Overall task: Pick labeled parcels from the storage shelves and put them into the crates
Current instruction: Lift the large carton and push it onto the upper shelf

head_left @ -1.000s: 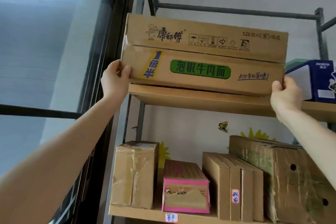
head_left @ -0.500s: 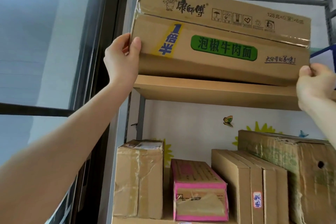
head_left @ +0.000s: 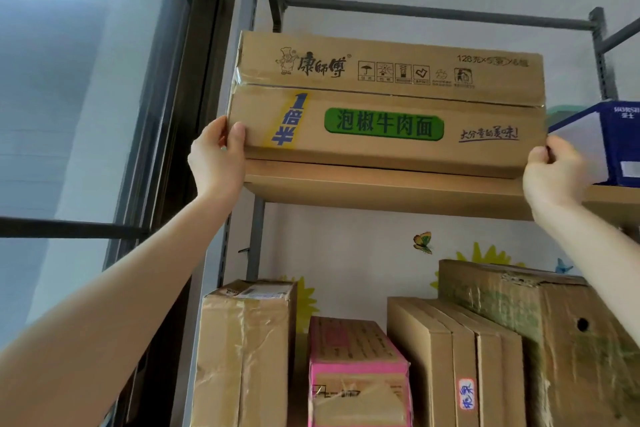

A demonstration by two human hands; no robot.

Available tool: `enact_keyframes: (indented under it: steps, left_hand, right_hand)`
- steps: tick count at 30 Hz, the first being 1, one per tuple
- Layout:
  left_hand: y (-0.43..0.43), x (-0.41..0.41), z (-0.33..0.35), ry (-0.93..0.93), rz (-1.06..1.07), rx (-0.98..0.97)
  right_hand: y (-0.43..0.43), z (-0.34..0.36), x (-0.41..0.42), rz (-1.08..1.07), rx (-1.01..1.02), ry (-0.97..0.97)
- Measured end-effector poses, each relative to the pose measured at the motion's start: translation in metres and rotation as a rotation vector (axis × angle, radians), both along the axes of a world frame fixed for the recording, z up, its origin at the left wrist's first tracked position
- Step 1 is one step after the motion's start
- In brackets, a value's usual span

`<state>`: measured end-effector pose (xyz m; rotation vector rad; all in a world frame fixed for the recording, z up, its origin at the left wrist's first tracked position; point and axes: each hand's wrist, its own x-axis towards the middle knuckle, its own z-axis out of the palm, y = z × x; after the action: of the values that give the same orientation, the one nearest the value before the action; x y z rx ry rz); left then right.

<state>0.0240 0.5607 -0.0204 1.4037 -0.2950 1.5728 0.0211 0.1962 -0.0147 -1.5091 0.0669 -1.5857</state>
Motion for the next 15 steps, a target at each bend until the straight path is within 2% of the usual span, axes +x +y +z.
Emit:
enact_keyframes:
  steps: [8,15]
  left_hand:
    - [0.000,0.031,0.001,0.189,-0.008,-0.127]
    - [-0.003,0.041,0.001,0.197,-0.002,-0.196]
  right_hand:
    - [0.016,-0.005,0.021,-0.007,-0.151,0.233]
    - [0.008,-0.007,0.040,-0.097,-0.214,0.275]
